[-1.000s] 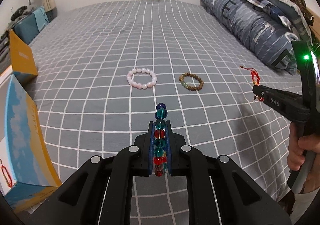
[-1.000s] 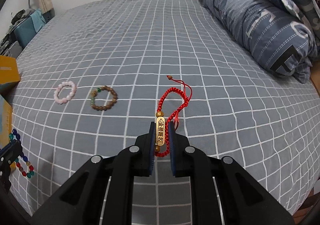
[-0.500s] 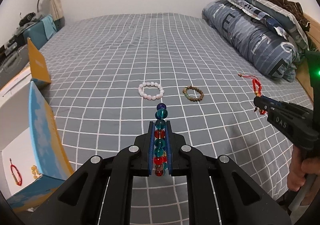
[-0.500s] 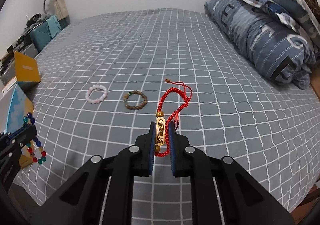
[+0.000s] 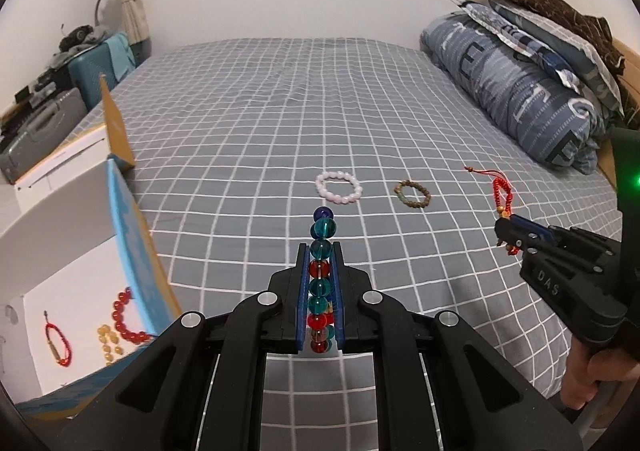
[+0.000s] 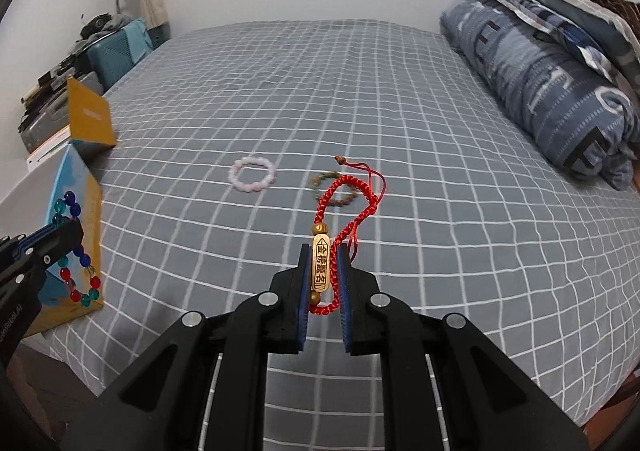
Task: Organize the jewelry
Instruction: 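Lift and carry both held bracelets over the open white box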
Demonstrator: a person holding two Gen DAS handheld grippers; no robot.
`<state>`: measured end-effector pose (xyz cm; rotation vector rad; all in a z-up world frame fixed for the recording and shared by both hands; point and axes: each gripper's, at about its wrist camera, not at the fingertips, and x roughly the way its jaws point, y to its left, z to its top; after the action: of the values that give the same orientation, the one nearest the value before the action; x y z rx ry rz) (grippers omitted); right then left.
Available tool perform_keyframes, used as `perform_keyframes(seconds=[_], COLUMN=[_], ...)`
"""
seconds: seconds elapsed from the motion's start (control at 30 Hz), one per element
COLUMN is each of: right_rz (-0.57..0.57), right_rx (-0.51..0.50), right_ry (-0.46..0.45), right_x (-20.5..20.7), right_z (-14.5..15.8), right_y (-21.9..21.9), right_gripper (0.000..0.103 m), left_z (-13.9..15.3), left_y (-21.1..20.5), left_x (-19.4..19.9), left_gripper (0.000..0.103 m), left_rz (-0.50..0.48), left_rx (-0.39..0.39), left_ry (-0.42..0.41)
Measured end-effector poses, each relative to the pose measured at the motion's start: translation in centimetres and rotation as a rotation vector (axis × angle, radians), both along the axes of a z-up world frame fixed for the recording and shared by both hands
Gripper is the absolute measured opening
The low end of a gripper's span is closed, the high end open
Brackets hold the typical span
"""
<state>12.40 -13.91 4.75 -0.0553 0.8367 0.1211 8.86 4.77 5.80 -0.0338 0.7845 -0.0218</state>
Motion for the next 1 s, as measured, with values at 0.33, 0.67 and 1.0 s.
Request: perform_keyframes(seconds=[0.33, 0.67, 1.0], right_rz=[0.09, 0.208, 0.372], right_rx=[0.022, 0.041, 0.054], right_ry=[-0.036, -0.067, -0.083], right_x=[0.0, -0.5, -2.6], right_z=[1.9, 3.2, 3.4], right_y=[6.0, 13.5, 22.8], right_gripper=[0.012, 0.012, 0.012], left_z=[2.1, 4.5, 4.8], left_y=[5.2, 12.7, 19.3], left_x=[-2.0, -5.6, -9.0], left_gripper=[0.009, 0.009, 0.009], left_rz=[0.096, 0.264, 0.396], left_rx=[-0.018, -0.026, -0.004], left_ry=[-0.023, -0.079, -0.09])
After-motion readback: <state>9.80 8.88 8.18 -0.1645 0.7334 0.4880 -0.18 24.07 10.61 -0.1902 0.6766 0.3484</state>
